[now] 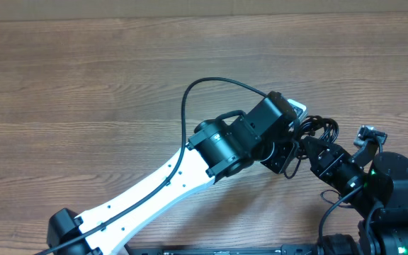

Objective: Untangle cables

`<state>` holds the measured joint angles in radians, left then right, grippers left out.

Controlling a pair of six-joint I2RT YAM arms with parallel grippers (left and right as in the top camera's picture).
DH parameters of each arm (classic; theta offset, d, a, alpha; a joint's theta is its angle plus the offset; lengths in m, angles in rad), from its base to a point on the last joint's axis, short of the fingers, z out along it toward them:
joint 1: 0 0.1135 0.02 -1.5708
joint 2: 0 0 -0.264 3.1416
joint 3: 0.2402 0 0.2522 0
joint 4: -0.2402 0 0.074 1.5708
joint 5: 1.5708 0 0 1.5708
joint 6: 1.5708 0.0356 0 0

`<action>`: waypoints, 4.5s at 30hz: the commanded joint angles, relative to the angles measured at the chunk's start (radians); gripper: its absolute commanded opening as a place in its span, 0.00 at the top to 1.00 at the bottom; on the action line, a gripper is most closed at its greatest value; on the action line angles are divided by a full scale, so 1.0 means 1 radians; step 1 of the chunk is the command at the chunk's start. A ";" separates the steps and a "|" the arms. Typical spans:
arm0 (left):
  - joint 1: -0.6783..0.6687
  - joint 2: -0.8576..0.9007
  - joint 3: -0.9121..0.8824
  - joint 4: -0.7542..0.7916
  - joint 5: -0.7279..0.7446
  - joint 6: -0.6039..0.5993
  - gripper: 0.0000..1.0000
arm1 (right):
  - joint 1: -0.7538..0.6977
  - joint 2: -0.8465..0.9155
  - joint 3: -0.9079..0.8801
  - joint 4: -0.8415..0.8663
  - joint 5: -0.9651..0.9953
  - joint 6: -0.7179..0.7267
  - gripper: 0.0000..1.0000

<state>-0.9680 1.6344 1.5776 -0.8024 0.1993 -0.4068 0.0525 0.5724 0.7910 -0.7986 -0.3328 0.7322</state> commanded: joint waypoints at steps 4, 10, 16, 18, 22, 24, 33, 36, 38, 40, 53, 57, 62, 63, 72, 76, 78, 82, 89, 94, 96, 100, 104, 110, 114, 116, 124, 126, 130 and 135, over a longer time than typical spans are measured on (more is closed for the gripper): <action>-0.001 0.027 0.009 0.029 0.012 0.011 0.84 | -0.002 -0.009 0.009 0.015 -0.009 -0.009 0.96; -0.001 0.027 0.009 0.037 0.012 0.011 0.96 | -0.002 -0.009 0.009 0.016 -0.008 -0.009 0.96; 0.000 0.018 0.009 0.039 0.010 -0.018 0.96 | -0.002 -0.009 0.009 0.016 -0.008 -0.024 0.96; -0.002 0.005 0.009 0.049 0.004 -0.029 0.96 | -0.002 -0.009 0.009 0.014 -0.008 -0.028 0.96; -0.006 -0.035 0.009 0.066 -0.061 -0.082 0.96 | -0.002 -0.009 0.009 0.015 -0.007 -0.027 0.96; -0.011 -0.053 0.009 0.071 -0.101 -0.111 0.96 | -0.002 -0.009 0.009 0.014 -0.007 -0.027 0.96; -0.041 -0.119 0.009 0.092 -0.173 -0.159 0.96 | -0.002 -0.009 0.009 0.006 0.011 -0.027 0.96; -0.043 -0.121 0.009 0.079 -0.214 -0.204 0.96 | -0.002 -0.009 0.009 0.003 0.011 -0.027 0.96; -0.042 -0.121 0.009 0.059 -0.239 -0.236 0.96 | -0.002 -0.009 0.009 0.003 0.011 -0.027 0.96; -0.042 -0.121 0.009 0.024 -0.245 -0.264 0.96 | -0.002 -0.009 0.009 0.003 0.011 -0.027 0.96; -0.042 -0.120 0.009 -0.291 -0.166 -0.390 0.96 | -0.002 -0.009 0.009 0.008 0.003 -0.023 0.96; -0.042 -0.120 0.009 -0.379 -0.166 -0.389 0.96 | -0.002 -0.009 0.009 0.008 0.003 -0.023 0.96; -0.042 -0.120 0.009 -0.443 -0.164 -0.386 0.74 | -0.002 -0.009 0.009 0.008 0.003 -0.023 0.96; -0.042 -0.120 0.009 -0.453 -0.165 -0.386 0.64 | -0.002 -0.009 0.009 0.008 0.003 -0.023 0.96; -0.032 -0.125 0.009 -0.462 -0.180 -0.356 0.08 | -0.002 -0.009 0.009 0.013 -0.013 -0.027 0.96; 0.005 -0.164 0.010 -0.435 -0.180 -0.356 0.08 | -0.002 -0.009 0.009 0.083 -0.163 -0.144 0.96; 0.029 -0.198 0.010 -0.423 -0.180 -0.350 0.07 | -0.002 -0.009 0.009 0.117 -0.240 -0.207 0.96; 0.087 -0.283 0.010 -0.404 -0.180 -0.311 0.03 | -0.002 -0.009 0.009 0.160 -0.402 -0.361 0.96; 0.178 -0.417 0.010 -0.383 -0.180 -0.154 0.01 | -0.002 -0.009 0.009 0.220 -0.667 -0.538 0.96; 0.189 -0.485 0.010 -0.360 -0.145 0.013 0.00 | -0.002 -0.009 0.009 0.287 -0.819 -0.585 0.96; 0.189 -0.498 0.010 -0.360 -0.096 0.119 0.00 | -0.002 -0.009 0.009 0.320 -0.874 -0.584 0.96; 0.189 -0.498 0.009 -0.360 -0.051 0.253 0.06 | -0.001 -0.009 0.009 0.358 -0.963 -0.584 0.96; 0.189 -0.492 0.009 -0.346 -0.051 0.307 0.05 | -0.001 -0.009 0.009 0.360 -1.030 -0.584 0.96; 0.189 -0.490 0.009 -0.295 0.051 0.413 0.00 | -0.001 -0.009 0.009 0.361 -1.082 -0.580 0.96; 0.189 -0.482 0.009 -0.286 0.167 0.520 0.00 | -0.002 -0.009 0.009 0.362 -1.101 -0.580 0.96; 0.189 -0.465 0.009 -0.284 0.204 0.549 0.00 | -0.001 -0.009 0.009 0.366 -1.113 -0.581 0.96; 0.189 -0.379 0.009 -0.233 0.255 0.570 0.23 | -0.001 -0.009 0.009 0.370 -1.128 -0.580 0.96; 0.189 -0.371 0.009 -0.209 0.281 0.592 0.55 | -0.002 -0.009 0.009 0.371 -1.127 -0.581 0.96; 0.189 -0.367 0.009 -0.169 0.292 0.594 0.96 | -0.002 -0.009 0.009 0.368 -1.127 -0.580 0.96; 0.190 -0.367 0.009 -0.166 0.235 0.535 0.96 | -0.002 -0.009 0.009 0.362 -1.111 -0.579 0.96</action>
<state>-0.7856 1.2644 1.5780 -0.9867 0.4862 0.1673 0.0456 0.5762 0.7910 -0.4374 -1.4059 0.1600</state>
